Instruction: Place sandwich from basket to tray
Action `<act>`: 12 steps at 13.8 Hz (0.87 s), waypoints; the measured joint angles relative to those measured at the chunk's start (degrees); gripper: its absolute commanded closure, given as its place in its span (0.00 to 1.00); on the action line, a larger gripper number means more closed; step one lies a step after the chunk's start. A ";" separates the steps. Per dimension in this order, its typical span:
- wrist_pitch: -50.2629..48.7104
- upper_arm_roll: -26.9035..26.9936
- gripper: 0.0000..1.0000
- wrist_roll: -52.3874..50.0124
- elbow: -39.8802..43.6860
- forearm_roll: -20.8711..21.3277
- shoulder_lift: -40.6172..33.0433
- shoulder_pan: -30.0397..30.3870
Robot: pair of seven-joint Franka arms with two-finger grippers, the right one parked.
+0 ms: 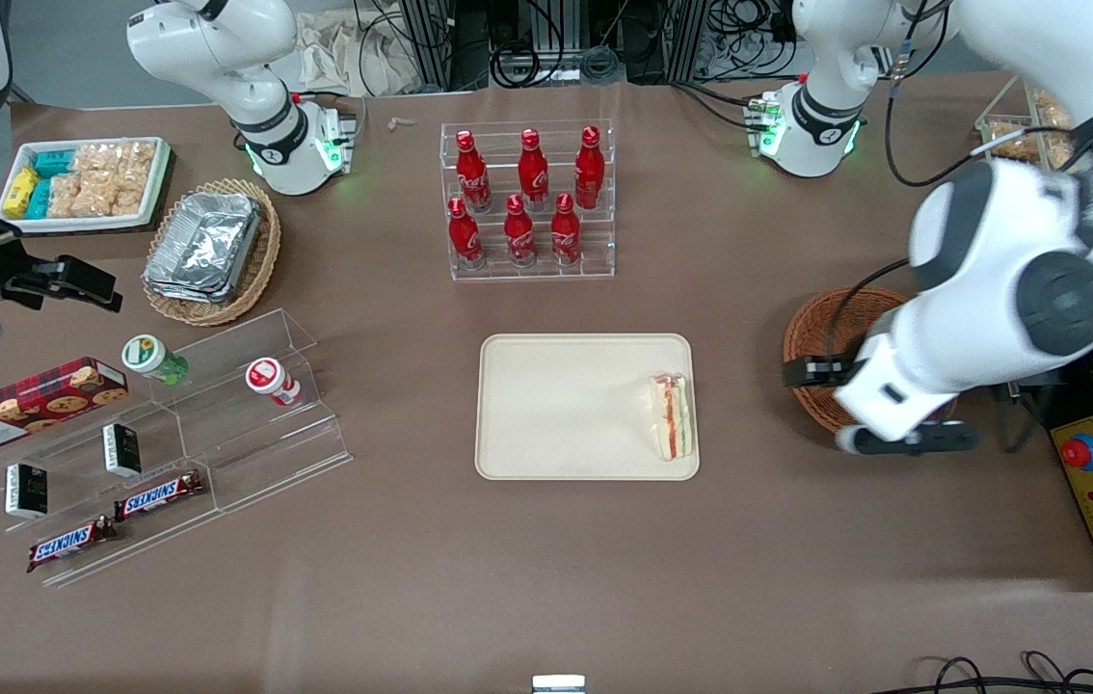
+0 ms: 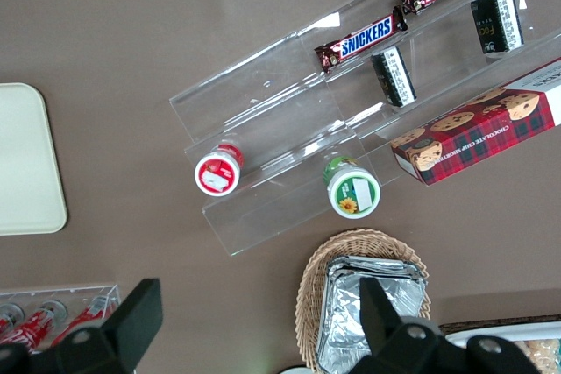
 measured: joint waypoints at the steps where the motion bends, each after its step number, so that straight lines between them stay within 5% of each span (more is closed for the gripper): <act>1: -0.11 0.04 0.00 0.00 0.28 0.02 -0.58 1.14; 12: -2.10 -0.15 0.00 1.36 0.81 9.93 -3.05 2.63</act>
